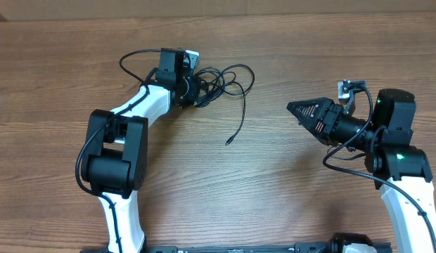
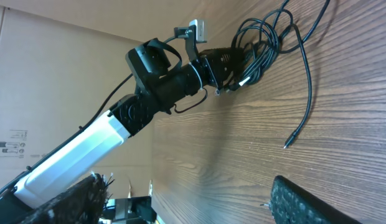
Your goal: Untangle cables
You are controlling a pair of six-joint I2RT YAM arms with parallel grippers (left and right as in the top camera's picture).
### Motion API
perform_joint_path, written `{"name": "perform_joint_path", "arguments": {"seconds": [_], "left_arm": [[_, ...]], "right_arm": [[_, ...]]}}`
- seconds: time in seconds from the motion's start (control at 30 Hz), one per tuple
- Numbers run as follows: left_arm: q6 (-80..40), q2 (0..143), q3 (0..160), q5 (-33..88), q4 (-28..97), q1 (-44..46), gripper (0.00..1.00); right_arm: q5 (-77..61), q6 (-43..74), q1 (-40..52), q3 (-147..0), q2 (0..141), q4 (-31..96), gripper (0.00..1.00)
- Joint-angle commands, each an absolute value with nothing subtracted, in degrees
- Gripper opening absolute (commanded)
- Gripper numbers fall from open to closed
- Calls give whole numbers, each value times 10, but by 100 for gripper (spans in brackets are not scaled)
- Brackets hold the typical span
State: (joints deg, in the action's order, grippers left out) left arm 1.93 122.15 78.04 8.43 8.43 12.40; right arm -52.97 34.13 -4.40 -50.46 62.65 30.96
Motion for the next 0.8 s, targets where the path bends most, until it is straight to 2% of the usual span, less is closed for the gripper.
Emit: {"name": "perform_joint_path", "arguments": {"seconds": [0.0,0.23,0.47,0.63,0.77], "left_arm": [[26,1226,779,133,97,128,4],[40,1159,790,182,90,127,4],[63,1034,798,191,87,128,4],[78,958,798,194,92,128,4],[84,912,798,249,97,128,4]], "right_arm": [[-522,335,-46,-511,627,315,77],[-473,323,-46,-511,627,362,77],[-479,308,-46,-511,622,362,77],[-506,280,-46,-511,604,361,73],[-506,280,-46,-511,569,361,73]]}}
